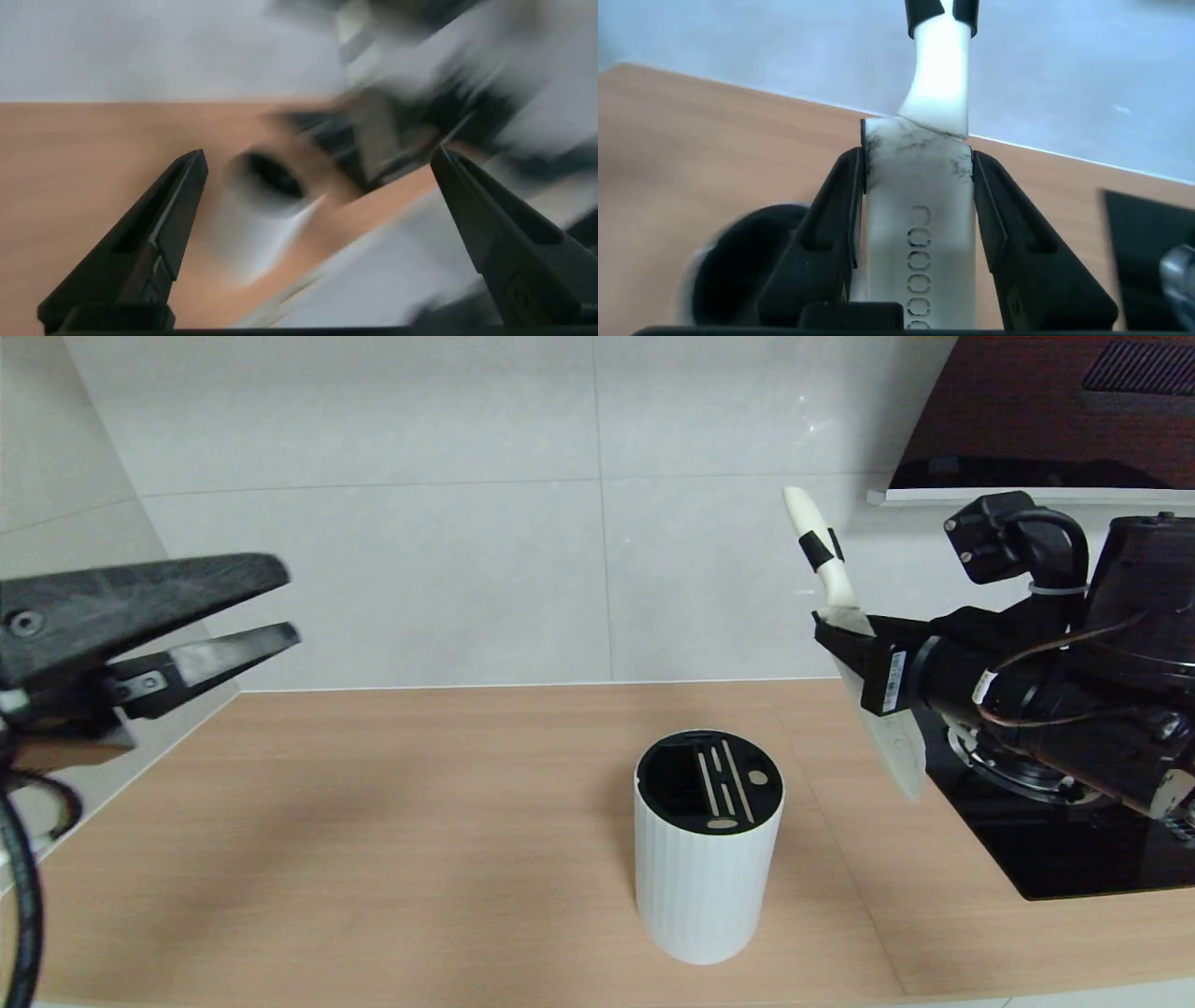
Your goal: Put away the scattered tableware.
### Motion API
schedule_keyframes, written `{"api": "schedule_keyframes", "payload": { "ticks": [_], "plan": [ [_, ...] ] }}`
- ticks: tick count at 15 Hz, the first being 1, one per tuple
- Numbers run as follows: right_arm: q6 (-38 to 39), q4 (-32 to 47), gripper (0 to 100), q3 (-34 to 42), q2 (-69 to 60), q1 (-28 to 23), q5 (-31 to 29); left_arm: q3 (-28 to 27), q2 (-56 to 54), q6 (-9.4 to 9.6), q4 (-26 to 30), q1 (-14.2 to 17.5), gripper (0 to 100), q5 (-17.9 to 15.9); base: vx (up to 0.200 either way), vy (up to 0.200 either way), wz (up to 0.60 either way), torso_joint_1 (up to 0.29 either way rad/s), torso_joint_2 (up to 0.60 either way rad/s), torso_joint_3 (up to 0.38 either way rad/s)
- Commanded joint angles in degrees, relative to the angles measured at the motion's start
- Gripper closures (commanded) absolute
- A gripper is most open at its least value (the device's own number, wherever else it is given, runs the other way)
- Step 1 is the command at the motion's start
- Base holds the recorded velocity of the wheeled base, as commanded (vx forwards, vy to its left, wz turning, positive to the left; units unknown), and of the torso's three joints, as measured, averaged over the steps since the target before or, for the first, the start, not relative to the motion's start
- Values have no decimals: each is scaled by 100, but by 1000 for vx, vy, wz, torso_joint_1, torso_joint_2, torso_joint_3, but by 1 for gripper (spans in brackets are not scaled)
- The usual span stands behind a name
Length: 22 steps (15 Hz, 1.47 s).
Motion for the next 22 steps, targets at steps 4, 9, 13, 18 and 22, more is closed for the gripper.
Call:
{"api": "schedule_keyframes", "payload": {
  "ticks": [4,9,13,18,22],
  "plan": [
    [269,351,100,-19,-44,703,-52,-530,2188,-402,-1168,-592,0,-152,0,0,0,0,0,0],
    [444,360,100,-19,53,1327,-61,-1743,3524,-402,-1080,-934,0,384,0,0,0,0,0,0],
    [559,351,100,-19,176,1547,-105,-1743,3787,-323,-1097,-1435,0,402,0,0,0,0,0,0],
    [585,342,100,-1,334,1705,-193,-1690,3998,-288,-1704,-1945,0,683,0,0,0,0,0,0],
    [699,307,100,-1,395,1775,-193,-1690,4060,-288,-1774,-2051,0,674,0,0,0,0,0,0]
  ]
}}
